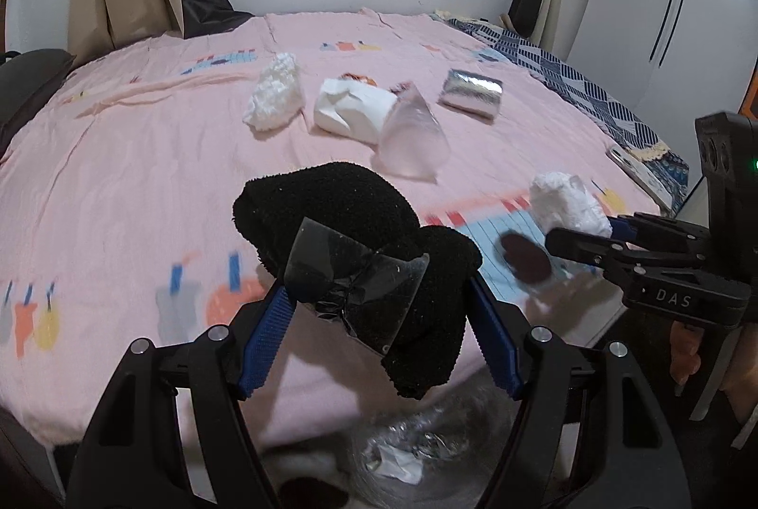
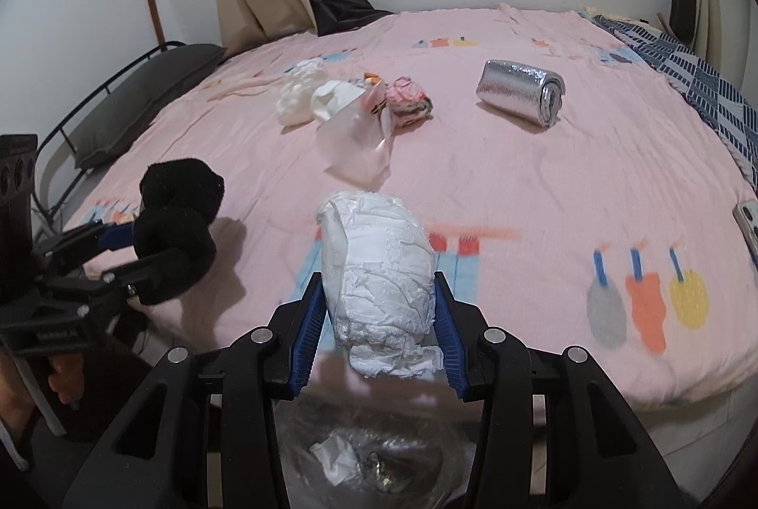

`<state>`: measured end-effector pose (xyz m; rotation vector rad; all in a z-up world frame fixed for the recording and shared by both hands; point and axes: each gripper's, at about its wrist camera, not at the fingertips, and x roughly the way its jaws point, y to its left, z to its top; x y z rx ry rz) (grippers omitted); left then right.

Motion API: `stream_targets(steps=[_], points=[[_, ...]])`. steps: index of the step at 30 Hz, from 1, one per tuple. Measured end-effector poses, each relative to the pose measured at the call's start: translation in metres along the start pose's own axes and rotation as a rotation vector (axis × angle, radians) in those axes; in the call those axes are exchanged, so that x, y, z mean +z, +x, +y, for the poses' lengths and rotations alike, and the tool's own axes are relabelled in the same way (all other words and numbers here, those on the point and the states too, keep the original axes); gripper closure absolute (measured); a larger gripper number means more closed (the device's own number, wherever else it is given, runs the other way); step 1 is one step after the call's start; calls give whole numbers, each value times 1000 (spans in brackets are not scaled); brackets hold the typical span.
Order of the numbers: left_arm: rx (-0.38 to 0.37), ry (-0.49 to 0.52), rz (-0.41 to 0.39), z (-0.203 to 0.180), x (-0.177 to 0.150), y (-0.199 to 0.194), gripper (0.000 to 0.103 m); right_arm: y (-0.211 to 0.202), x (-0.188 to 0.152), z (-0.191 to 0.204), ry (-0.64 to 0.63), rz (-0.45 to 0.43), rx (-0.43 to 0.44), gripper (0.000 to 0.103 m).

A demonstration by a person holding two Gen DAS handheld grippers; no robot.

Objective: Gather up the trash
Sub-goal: 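Lower both held items over the clear plastic bag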

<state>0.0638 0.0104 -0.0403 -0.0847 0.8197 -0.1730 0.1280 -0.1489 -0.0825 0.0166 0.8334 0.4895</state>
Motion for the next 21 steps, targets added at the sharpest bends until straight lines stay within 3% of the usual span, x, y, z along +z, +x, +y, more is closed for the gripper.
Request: stream_targets(steps=[11, 21], points=[[4, -2, 72, -26, -48, -12, 31, -21, -36, 13, 14, 42, -8, 62], [-5, -21, 205, -42, -82, -1, 32, -11, -71, 13, 150, 152, 4, 62]])
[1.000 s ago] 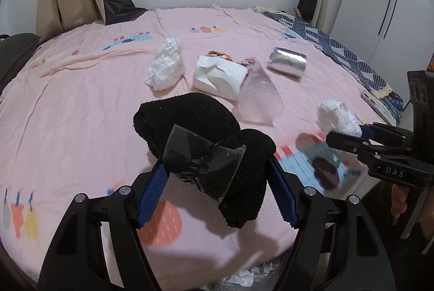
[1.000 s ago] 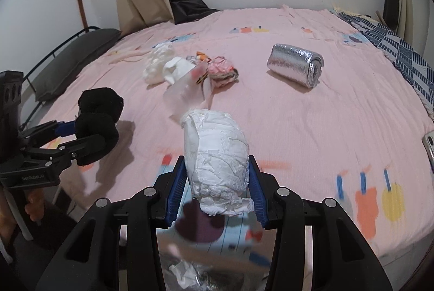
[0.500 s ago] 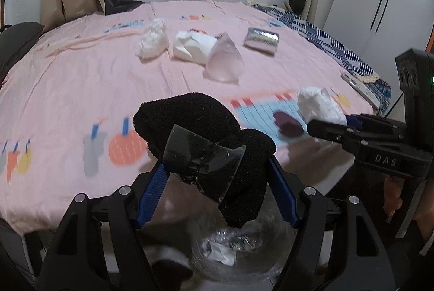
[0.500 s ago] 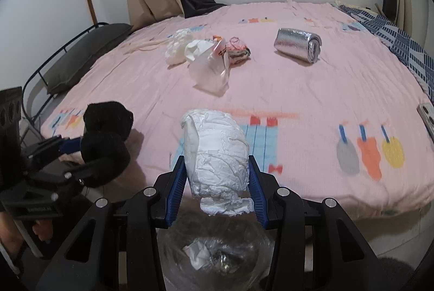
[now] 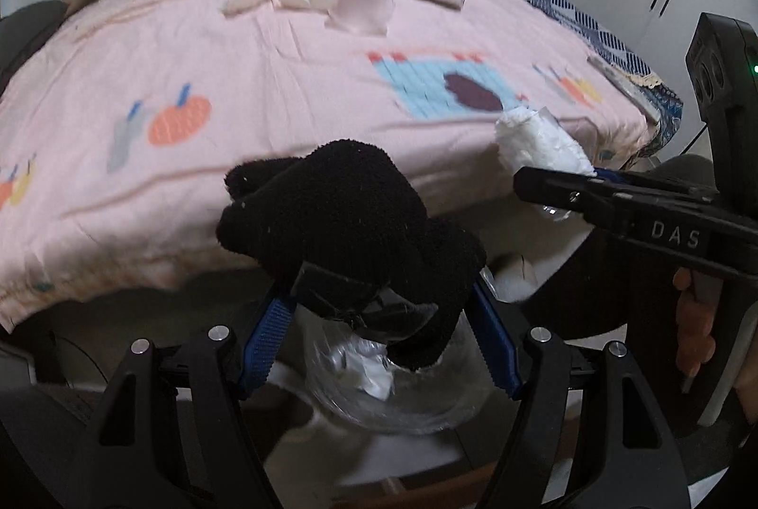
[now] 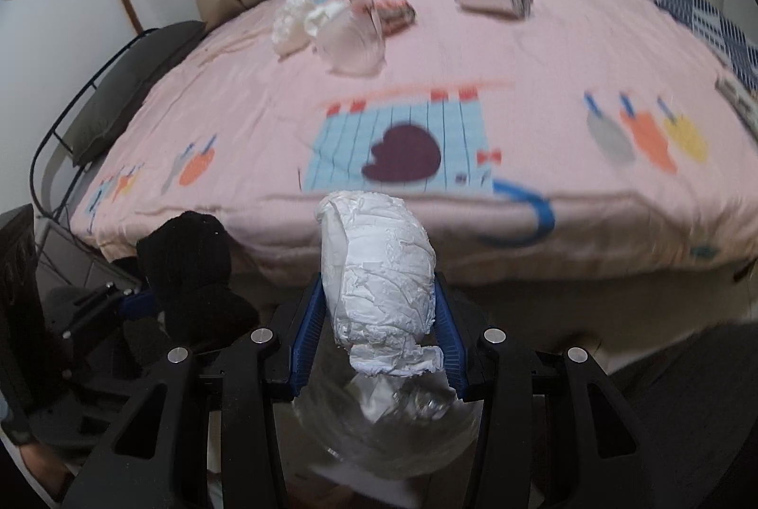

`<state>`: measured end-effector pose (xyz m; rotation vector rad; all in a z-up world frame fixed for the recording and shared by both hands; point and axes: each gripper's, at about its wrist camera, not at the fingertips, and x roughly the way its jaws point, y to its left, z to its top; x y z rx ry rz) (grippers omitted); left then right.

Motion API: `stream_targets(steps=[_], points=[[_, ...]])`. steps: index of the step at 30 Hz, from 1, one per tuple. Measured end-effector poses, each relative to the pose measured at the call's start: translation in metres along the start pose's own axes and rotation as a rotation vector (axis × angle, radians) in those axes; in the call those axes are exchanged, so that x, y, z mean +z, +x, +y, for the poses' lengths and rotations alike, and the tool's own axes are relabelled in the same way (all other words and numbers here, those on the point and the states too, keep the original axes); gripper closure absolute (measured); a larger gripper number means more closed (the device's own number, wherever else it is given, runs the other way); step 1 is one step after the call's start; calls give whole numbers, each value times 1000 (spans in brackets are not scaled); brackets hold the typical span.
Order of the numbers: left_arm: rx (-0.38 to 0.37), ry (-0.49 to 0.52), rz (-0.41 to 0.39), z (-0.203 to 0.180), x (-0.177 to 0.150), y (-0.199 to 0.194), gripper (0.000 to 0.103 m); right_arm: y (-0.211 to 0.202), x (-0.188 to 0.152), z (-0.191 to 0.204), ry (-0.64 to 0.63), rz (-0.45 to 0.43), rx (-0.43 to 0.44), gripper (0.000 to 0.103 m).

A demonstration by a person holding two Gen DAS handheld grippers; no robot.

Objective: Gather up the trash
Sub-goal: 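Lower both held items over the clear plastic bag, then open both grippers to release the cloth and bundle into the bag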

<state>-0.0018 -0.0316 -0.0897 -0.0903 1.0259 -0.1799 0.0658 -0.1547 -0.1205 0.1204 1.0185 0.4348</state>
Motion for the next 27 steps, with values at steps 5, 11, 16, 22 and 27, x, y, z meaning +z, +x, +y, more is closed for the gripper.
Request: stream_targets(steps=[5, 11, 16, 22, 27], points=[[-18, -28, 95, -8, -10, 19, 35, 16, -9, -6, 53, 64, 11, 62], [-25, -40, 205, -14, -19, 42, 45, 37, -17, -14, 97, 149, 4, 62], [-10, -65, 294, -13, -25, 62, 45, 64, -28, -22, 151, 252, -24, 60], [-11, -73, 304, -10, -24, 65, 28, 86, -35, -32, 190, 311, -91, 36], [-7, -66, 269, -13, -20, 57, 17, 88, -34, -39, 210, 299, -116, 26]])
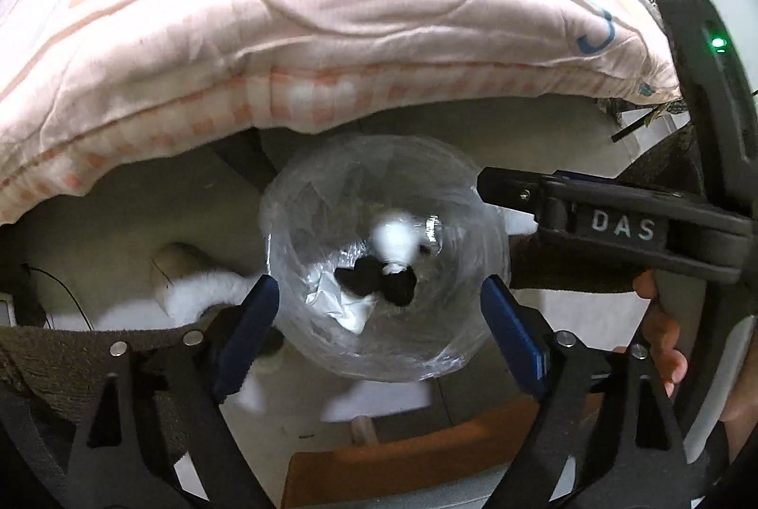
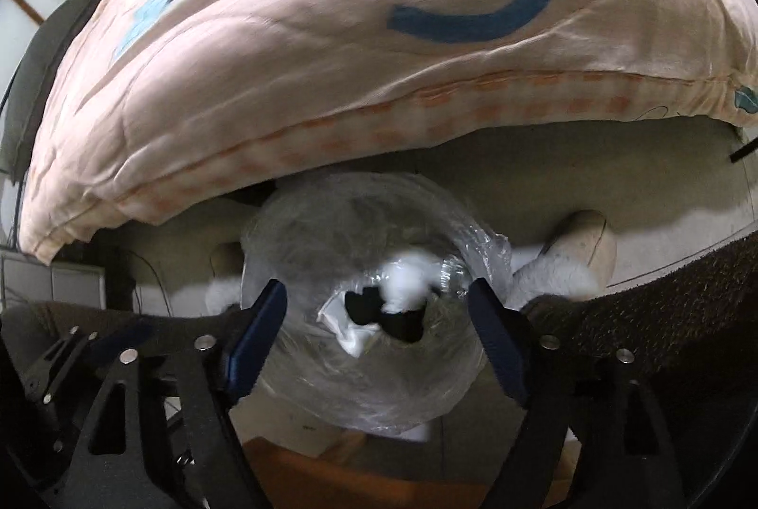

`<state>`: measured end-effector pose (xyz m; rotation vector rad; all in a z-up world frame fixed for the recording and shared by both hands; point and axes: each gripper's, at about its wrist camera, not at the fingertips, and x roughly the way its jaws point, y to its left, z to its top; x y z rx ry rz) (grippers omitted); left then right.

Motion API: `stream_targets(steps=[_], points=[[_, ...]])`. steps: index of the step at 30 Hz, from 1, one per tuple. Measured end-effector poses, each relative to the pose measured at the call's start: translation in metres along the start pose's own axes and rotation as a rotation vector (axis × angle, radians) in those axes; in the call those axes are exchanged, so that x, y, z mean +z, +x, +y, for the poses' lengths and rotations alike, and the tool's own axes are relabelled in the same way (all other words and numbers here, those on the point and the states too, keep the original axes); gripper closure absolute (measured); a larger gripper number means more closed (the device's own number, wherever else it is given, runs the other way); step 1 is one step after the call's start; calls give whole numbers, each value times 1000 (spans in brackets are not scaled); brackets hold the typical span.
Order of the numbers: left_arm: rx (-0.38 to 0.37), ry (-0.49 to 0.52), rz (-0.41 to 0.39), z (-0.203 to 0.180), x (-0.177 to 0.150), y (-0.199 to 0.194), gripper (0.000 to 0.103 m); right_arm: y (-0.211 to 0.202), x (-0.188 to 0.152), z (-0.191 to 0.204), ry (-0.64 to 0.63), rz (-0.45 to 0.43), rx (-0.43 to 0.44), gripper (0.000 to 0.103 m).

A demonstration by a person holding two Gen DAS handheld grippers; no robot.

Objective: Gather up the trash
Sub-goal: 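Open both grippers to release the cloth and bundle into the bag, then grasp the clear plastic cup with the left gripper while the right gripper grasps the silver foil can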

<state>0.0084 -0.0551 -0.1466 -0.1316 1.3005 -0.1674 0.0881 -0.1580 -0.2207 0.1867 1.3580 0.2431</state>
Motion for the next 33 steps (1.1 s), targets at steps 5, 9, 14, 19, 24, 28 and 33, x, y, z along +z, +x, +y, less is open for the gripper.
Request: stream_targets(steps=[5, 9, 14, 19, 24, 28, 33], points=[[8, 17, -37, -1, 2, -7, 13, -3, 1, -3, -3, -21, -10, 18], [17, 34, -74, -7, 2, -13, 13, -11, 1, 0, -13, -44, -16, 17], [-4, 50, -126, -10, 3, -26, 11, -26, 4, 6, -43, -83, -14, 17], [-27, 58, -196, -10, 2, -42, 8, -49, 7, 13, -85, -157, 3, 17], [-74, 63, -261, -10, 7, -53, 6, -74, 14, 14, -101, -241, 22, 17], [-69, 91, -318, -10, 16, -59, 6, -96, 26, 15, -127, -323, 37, 17], [-89, 135, -351, -8, 32, -66, 6, -120, 51, 15, -164, -408, 30, 17]])
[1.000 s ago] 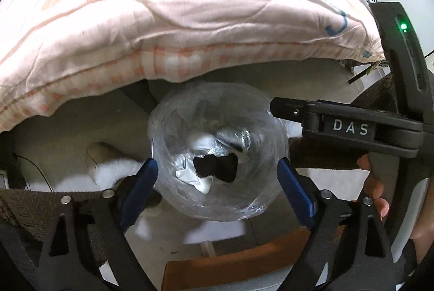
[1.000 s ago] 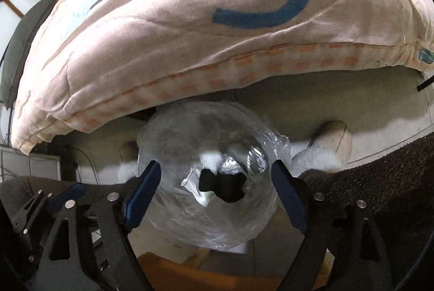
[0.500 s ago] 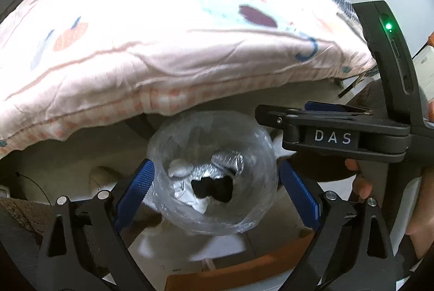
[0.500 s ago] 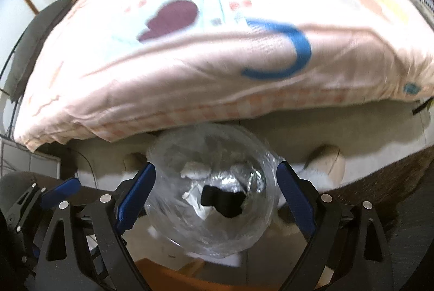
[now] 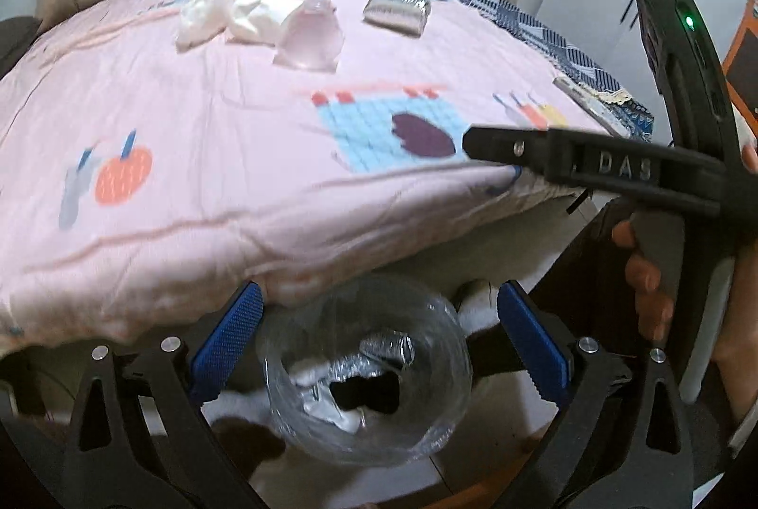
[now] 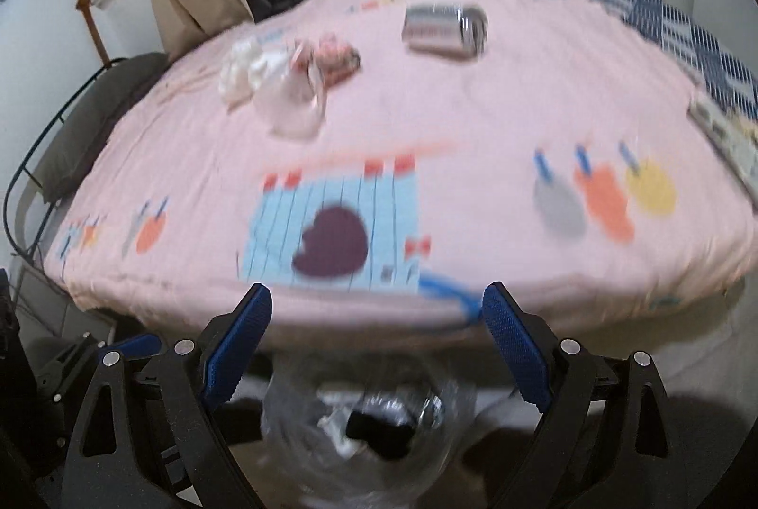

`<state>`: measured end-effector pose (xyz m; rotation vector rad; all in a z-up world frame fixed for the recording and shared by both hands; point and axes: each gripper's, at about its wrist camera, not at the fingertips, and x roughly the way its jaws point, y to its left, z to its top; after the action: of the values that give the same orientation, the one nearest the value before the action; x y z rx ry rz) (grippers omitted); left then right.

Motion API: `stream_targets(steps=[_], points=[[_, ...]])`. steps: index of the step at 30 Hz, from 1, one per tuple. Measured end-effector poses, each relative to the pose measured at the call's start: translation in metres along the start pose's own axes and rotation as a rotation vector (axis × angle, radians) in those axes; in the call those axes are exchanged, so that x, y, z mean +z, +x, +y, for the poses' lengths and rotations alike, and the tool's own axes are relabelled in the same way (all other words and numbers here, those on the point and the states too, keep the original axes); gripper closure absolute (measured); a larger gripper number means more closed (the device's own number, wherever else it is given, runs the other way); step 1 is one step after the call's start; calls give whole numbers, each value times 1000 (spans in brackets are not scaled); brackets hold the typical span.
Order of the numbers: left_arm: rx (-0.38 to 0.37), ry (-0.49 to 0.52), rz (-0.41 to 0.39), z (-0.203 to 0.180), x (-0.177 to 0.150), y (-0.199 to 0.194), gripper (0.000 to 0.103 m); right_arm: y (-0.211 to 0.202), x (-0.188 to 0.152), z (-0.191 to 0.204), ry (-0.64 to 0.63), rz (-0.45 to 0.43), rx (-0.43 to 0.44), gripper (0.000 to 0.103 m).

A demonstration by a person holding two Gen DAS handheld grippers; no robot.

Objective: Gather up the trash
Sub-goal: 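Grasp the clear plastic cup with the left gripper while the right gripper grasps the silver foil can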

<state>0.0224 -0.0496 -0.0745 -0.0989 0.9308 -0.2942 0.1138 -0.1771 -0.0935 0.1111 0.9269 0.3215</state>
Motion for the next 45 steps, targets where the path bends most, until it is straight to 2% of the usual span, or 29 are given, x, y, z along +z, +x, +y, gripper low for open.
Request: stream_targets(steps=[7, 10, 13, 18, 24, 30, 36, 43, 45], points=[[-25, 16, -41, 13, 34, 8, 6, 7, 40, -16, -34, -61, -11, 17], [-33, -12, -14, 25, 52, 18, 6, 13, 57, -22, -66, -84, -36, 17], [-49, -30, -23, 35, 68, 25, 6, 25, 72, -31, -56, -79, -32, 17], [-36, 7, -25, 46, 93, 42, 6, 42, 96, -44, -58, -80, -23, 17], [-73, -26, -20, 64, 122, 63, 6, 67, 124, -62, -18, -74, 5, 17], [-82, -17, -17, 66, 149, 86, 6, 89, 149, -75, 18, -76, 4, 17], [-73, -2, -8, 65, 169, 105, 6, 108, 164, -83, 47, -75, 11, 17], [-11, -44, 6, 70, 186, 123, 6, 127, 182, -86, 58, -71, 21, 17], [-4, -63, 13, 71, 191, 127, 12, 132, 188, -88, 76, -71, 31, 17]])
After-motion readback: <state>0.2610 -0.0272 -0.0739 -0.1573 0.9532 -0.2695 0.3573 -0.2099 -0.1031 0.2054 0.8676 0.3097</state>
